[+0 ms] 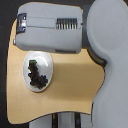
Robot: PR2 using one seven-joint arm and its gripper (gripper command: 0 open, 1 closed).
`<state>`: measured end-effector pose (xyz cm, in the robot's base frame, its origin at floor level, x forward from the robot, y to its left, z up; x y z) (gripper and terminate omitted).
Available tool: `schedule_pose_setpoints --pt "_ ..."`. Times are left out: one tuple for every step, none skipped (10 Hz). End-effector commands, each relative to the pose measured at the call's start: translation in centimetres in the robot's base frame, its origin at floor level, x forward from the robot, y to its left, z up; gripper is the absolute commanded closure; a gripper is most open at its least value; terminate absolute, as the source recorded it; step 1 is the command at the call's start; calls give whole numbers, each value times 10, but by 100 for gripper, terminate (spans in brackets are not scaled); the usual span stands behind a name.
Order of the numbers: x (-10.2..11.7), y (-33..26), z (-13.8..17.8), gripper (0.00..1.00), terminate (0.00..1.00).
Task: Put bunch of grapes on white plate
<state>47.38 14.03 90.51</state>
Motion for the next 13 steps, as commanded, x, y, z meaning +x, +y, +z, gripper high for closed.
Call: schedule_pose_setpoints --pt "9 -103 13 0 0" --pt "14 -124 20 0 0" --pt "18 -143 26 0 0" --pt "21 -169 33 0 0" --pt "23 -181 36 0 0" --pt "24 -204 42 0 0" --pt "23 -222 45 0 0" --pt "19 -244 48 0 0" --pt "17 -254 50 0 0" --pt "13 -269 54 0 0" --pt "10 -282 56 0 0" --pt "3 -303 60 0 0" --pt "0 -310 63 0 0"
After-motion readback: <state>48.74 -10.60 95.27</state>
